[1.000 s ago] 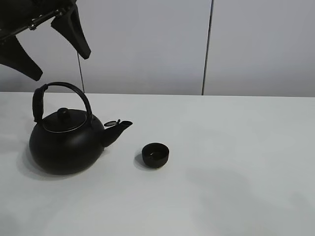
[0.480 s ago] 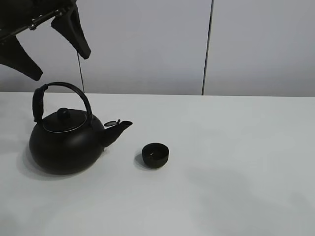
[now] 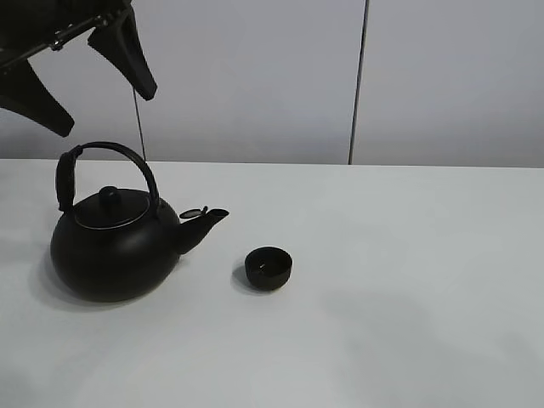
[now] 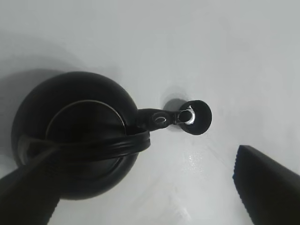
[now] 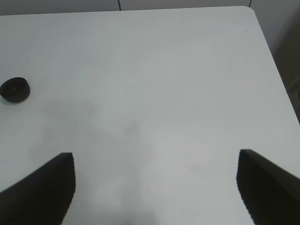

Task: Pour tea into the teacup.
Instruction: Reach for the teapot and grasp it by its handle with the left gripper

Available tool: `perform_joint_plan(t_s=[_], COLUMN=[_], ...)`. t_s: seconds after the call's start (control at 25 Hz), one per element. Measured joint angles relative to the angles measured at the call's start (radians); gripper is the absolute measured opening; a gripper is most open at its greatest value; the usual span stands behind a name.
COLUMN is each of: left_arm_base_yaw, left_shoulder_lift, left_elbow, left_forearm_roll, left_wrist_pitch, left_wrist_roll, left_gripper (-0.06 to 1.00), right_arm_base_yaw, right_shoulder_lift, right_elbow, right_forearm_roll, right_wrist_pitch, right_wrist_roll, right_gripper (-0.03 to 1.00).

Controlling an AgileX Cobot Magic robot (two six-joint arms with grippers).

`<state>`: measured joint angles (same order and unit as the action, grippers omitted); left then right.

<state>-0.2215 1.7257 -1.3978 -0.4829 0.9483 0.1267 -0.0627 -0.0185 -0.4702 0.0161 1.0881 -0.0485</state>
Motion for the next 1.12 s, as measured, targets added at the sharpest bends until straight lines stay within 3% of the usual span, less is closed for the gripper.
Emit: perform_joint_plan(t_s=[0.12, 0.4, 0.6, 0.72, 0.96, 1.12], left_arm_base_yaw=[-0.001, -0.072, -0.092, -0.119, -0.196, -0.203], left_shoulder_lift=[-0.057, -0.248, -0.332, -0.384, -0.440, -0.440], left_elbow=[0.000, 0.012, 0.158, 0.344, 0.696, 0.877], left_forearm_roll=[0.001, 0.052, 0.065, 0.068, 0.060, 0.077], left_wrist_pitch=[-0.038, -0.258, -0.435, -0.638, -1.242, -1.550], left_wrist_roll=[0.096, 0.274, 0.328, 0.332, 0.332, 0.323], left_gripper=[0.70, 0.70, 0.70, 0.70, 0.70, 0.70], right_arm_base_yaw=[0.000, 0.000, 0.000, 0.000, 0.000, 0.000], right_shoulder_lift=[0.000, 0.000, 0.000, 0.000, 0.000, 0.000], right_elbow=[0.000, 0.000, 0.000, 0.000, 0.000, 0.000], right_forearm_roll=[0.000, 0.000, 0.000, 0.000, 0.000, 0.000], right_wrist_pitch=[0.000, -0.001, -0.003, -0.003, -0.003, -0.003], right_wrist_roll=[0.000, 0.000, 0.001, 0.001, 0.001, 0.002], right_gripper=[0.64, 0.64, 0.64, 0.64, 0.64, 0.64])
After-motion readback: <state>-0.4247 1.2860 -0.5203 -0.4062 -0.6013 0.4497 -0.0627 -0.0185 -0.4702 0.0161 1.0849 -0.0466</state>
